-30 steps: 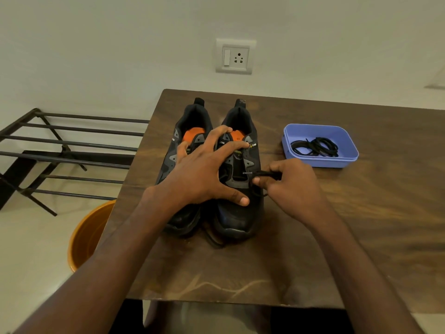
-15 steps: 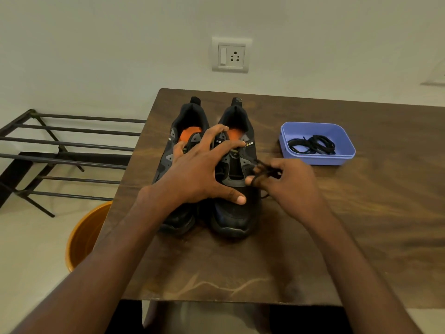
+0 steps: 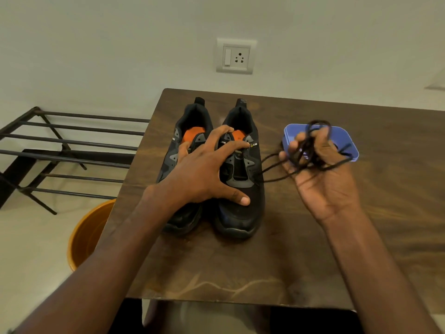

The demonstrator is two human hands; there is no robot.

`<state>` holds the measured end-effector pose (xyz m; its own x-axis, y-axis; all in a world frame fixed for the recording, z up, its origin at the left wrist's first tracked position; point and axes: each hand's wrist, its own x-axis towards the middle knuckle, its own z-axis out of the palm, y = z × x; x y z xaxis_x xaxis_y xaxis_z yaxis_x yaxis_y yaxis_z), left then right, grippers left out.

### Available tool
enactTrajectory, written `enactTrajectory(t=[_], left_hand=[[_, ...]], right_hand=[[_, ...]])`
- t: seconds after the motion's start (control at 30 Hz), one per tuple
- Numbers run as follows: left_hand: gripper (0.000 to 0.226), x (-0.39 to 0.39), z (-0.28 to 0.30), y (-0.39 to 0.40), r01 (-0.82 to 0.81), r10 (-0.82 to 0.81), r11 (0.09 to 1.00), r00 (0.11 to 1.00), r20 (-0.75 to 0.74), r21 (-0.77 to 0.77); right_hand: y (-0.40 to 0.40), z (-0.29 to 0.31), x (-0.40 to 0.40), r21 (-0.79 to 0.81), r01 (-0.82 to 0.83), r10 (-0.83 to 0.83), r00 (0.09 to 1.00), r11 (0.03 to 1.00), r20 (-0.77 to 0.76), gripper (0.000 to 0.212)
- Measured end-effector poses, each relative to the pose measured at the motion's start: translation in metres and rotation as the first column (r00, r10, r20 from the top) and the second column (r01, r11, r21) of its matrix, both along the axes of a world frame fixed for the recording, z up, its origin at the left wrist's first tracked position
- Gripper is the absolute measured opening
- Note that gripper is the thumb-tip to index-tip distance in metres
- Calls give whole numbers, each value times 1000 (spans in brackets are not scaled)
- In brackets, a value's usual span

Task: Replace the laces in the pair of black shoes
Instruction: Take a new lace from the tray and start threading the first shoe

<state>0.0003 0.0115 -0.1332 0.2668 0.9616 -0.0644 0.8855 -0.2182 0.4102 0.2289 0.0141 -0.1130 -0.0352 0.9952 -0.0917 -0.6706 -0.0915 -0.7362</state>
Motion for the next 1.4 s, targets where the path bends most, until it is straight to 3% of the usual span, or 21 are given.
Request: enactTrajectory(t=[0.03, 0.07, 0.13, 0.2, 0.33, 0.4, 0.43, 0.47, 0.5, 0.53, 0.57, 0.6, 0.63, 0.67, 0.7, 0.77, 0.87, 1.07, 1.2, 1.3, 1.4], left_hand=[[115, 0, 0, 0, -1, 1, 1000, 1000, -1, -1], [115, 0, -1, 0, -1, 1, 1000, 1000, -2, -1], [114, 1, -1, -1, -3, 3, 1000, 1000, -5, 4], [114, 1, -1, -1, 1, -1, 1000, 1000, -8, 16], [114, 3, 0, -1, -4, 4, 1000, 1000, -19, 11], [114, 2, 0, -1, -2, 2, 1000, 1000, -20, 9], [114, 1, 0, -1, -1, 1, 1000, 1000, -12, 6], [115, 0, 0, -1, -2, 2, 1000, 1000, 0, -1], [115, -1, 0, 0, -4, 4, 1000, 1000, 11, -11], [115, -1, 0, 0, -3, 4, 1000, 1000, 16, -18], [115, -2, 0, 0, -1, 1, 1000, 1000, 14, -18], [115, -1, 0, 0, 5, -5, 1000, 1000, 10, -14], [114, -1, 0, 0, 7, -7, 1000, 1000, 6, -11], [114, -1, 0, 0, 8, -8, 1000, 1000, 6, -9], [114, 0, 0, 0, 8, -8, 1000, 1000, 5, -11], [114, 0, 0, -1, 5, -5, 1000, 1000, 0, -8], [114, 1, 0, -2, -1, 1, 1000, 1000, -13, 6], [112, 3, -1, -4, -2, 4, 999, 999, -40, 47], [111, 3, 0, -7, 11, -6, 997, 998, -68, 76], [103, 2, 2, -10, 18, 2, 984, 994, -113, 176], [86, 3, 7, -14, 10, -19, 964, 999, 31, 267]], right_hand=[[-1, -4, -3, 5, 11, -11, 971, 1000, 237, 18], [-1, -8, -5, 31, -1, -15, 855, 1000, 518, 19], [-3, -15, -10, 68, -136, -5, 413, 988, 911, 15], [-5, -21, -15, 42, -279, -20, 84, 959, 996, 16], [-3, -21, -18, 8, -309, -28, -60, 951, 998, 10], [-2, -22, -15, 8, -320, -29, -60, 947, 998, 7], [-2, -21, -14, 8, -296, 3, 39, 955, 999, 10], [-3, -20, -12, 5, -239, 52, 233, 971, 971, 15], [-3, -16, -10, 4, -163, 79, 499, 987, 863, 19], [-3, -11, -4, 4, -103, 77, 767, 995, 637, 22], [0, -6, 2, 11, -75, 67, 944, 997, 323, 25], [4, -2, 11, 24, -55, 54, 998, 998, 32, 27], [8, 0, 18, 30, -39, 43, 991, 999, -128, 27], [10, -2, 23, 30, -32, 36, 990, 999, -134, 22], [9, -4, 23, 12, -27, 27, 999, 1000, -19, 15], [5, -16, 14, -77, 0, 31, 914, 997, 405, 5], [1, -24, -1, -144, 46, 96, 548, 988, 831, 10], [7, -30, 7, -259, -29, 260, 151, 966, 954, 16], [8, -33, 12, -155, -17, 146, -253, 988, 957, 21], [4, -34, 11, -32, -26, 22, -319, 999, 947, 20], [4, -28, 14, 76, -27, -80, -170, 997, 982, 20]])
